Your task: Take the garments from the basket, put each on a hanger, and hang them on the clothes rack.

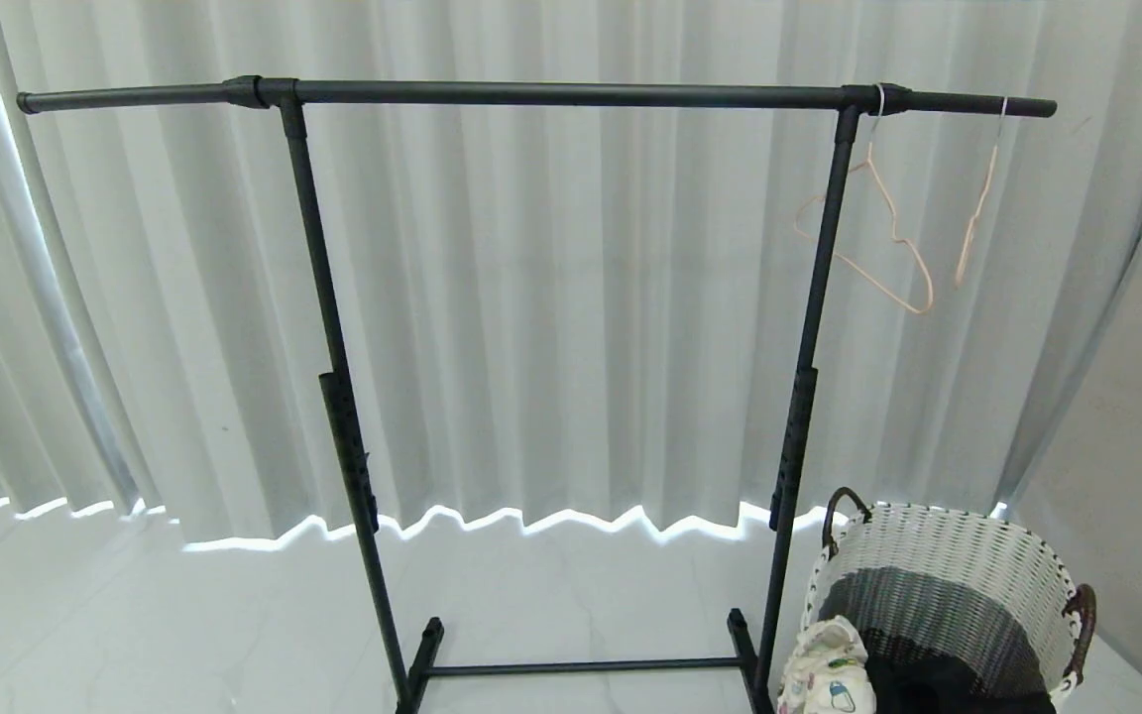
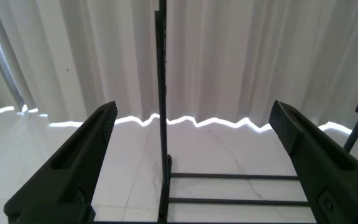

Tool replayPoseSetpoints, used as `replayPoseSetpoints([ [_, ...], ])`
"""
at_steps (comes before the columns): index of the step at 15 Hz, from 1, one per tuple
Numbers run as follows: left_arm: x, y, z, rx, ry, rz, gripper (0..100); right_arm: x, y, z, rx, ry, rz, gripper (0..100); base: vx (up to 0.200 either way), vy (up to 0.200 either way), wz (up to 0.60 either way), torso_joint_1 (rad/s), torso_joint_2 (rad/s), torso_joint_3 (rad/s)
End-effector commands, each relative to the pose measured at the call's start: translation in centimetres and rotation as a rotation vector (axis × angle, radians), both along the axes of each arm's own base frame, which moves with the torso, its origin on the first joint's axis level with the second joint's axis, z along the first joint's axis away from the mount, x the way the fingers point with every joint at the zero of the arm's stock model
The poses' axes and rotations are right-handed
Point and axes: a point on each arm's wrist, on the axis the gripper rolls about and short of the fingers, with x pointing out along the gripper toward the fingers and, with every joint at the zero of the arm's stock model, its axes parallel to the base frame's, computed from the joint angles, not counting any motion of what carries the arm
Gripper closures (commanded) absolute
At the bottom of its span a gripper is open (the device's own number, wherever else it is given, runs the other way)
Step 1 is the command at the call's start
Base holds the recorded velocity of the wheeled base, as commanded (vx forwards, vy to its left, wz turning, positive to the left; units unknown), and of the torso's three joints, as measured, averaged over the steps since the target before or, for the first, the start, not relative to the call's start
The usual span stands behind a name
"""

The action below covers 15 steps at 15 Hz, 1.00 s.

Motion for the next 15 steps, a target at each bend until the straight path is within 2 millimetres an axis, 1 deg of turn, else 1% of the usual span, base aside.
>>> replayPoseSetpoints([
  [1, 0.0, 0.0, 0.0, -0.002, 0.0, 0.001, 0, 0.0, 0.0, 0.0, 0.0, 0.001, 0.0, 0, 0.2, 0.0, 0.0, -0.002, 0.0, 0.002],
  [3, 0.0, 0.0, 0.0, -0.01, 0.0, 0.001, 0, 0.0, 0.0, 0.0, -0.008, 0.0, 0.0, 0, 0.2, 0.0, 0.0, 0.0, 0.0, 0.005],
  [7, 0.0, 0.0, 0.0, -0.023, 0.0, 0.003, 0, 0.7, -0.1, 0.2, -0.036, 0.092, 0.072, 0, 0.0, 0.0, 0.0, 0.0, 0.0, 0.0],
  [10, 0.0, 0.0, 0.0, -0.019, 0.0, 0.002, 0, 0.7, -0.1, 0.2, -0.054, 0.092, 0.078, 0, 0.0, 0.0, 0.0, 0.0, 0.0, 0.0],
  [11, 0.0, 0.0, 0.0, -0.017, 0.0, 0.001, 0, 0.6, -0.1, 1.5, -0.102, 0.038, 0.12, 0, 0.0, 0.0, 0.0, 0.0, 0.0, 0.0],
  [12, 0.0, 0.0, 0.0, -0.017, 0.0, 0.001, 0, 0.5, 0.0, 5.0, -0.094, 0.005, 0.242, 0, 0.0, 0.0, 0.0, 0.0, 0.0, 0.0],
  [13, 0.0, 0.0, 0.0, -0.014, 0.0, 0.001, 0, 1.3, 0.2, 7.5, -0.085, 0.065, 0.305, 0, 0.0, 0.0, 0.0, 0.0, 0.0, 0.0],
  [14, 0.0, 0.0, 0.0, -0.014, 0.0, 0.001, 0, 2.5, 0.4, 8.6, -0.124, 0.172, 0.328, 0, 0.0, 0.0, 0.0, 0.0, 0.0, 0.0],
  [15, 0.0, 0.0, 0.0, -0.013, 0.0, 0.001, 0, 3.8, 0.6, 8.3, -0.188, 0.313, 0.34, 0, 0.0, 0.0, 0.0, 0.0, 0.0, 0.0],
])
